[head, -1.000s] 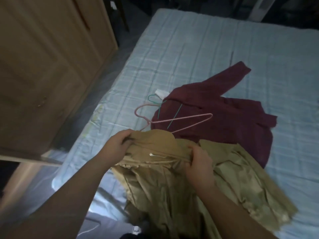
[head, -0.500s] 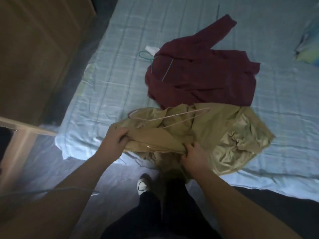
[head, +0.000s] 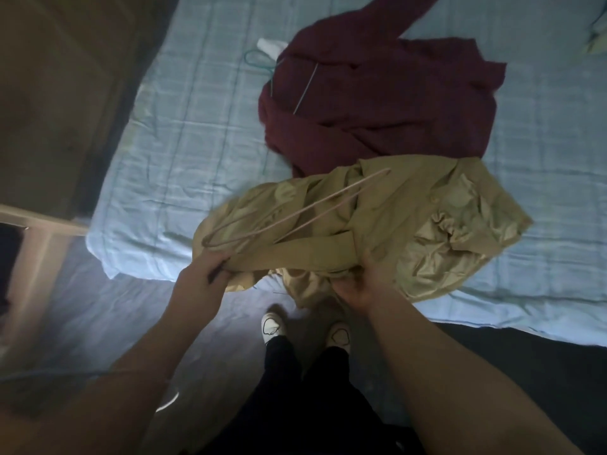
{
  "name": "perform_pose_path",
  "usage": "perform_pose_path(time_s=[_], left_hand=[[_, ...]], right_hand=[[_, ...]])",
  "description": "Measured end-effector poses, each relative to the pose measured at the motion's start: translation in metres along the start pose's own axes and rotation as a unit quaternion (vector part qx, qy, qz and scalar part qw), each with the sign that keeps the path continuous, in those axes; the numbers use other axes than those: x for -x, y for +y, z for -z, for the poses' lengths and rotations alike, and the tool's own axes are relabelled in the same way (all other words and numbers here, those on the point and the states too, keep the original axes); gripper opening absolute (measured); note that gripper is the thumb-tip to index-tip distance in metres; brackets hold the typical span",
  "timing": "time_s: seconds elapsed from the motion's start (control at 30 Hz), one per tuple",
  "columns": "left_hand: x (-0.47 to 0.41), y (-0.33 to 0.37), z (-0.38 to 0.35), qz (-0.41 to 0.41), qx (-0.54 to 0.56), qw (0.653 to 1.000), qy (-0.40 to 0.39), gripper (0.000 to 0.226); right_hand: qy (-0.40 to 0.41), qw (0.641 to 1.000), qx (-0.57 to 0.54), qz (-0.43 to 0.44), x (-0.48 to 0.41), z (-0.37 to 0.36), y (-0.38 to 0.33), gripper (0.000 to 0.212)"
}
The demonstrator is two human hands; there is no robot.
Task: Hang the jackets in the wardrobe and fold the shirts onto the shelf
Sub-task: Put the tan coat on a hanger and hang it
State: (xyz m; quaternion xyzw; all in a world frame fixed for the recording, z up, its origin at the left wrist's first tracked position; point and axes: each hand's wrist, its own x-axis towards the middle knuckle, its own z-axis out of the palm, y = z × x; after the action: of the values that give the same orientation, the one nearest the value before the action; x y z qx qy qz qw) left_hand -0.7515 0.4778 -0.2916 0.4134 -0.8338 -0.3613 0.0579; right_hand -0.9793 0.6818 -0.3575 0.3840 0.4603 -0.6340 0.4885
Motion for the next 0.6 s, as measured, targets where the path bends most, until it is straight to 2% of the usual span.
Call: perform_pose_path(time_s=[0.17,0.37,0.43,0.5,0.53,0.6], left_hand=[[0.001,-0.001,0.012,-0.018,-0.011,1.0,-0.018,0.034],[-0.006,0.0,0.01,-0.027,0.004,1.0,0.002,0.03],[-0.007,0.003,0.008,-0.03,0.012,0.999,-0.009,0.031],[-0.008,0.012,0.004,-0.068,0.002,0.997,-0.028,0.032],[-0.008,0.018,0.0,-0.097,-0.004,0.995,-0.039,0.031],[-0.01,0.032,-0.008,-0.154,-0.006,0.986,-0.059,0.028]], right_hand=[[-0.054,0.996,-0.063,-0.046,0.006,-0.02,-0.011,0.053],[-0.056,0.995,-0.077,-0.019,0.035,-0.033,-0.019,0.046],[-0.068,0.991,-0.11,0.026,0.054,-0.019,-0.027,0.046],[-0.099,0.979,-0.167,0.063,0.073,-0.003,-0.036,0.057],[-0.093,0.979,-0.154,0.094,0.077,0.006,-0.039,0.056],[0.006,0.981,0.01,0.194,0.086,0.025,-0.046,0.035]])
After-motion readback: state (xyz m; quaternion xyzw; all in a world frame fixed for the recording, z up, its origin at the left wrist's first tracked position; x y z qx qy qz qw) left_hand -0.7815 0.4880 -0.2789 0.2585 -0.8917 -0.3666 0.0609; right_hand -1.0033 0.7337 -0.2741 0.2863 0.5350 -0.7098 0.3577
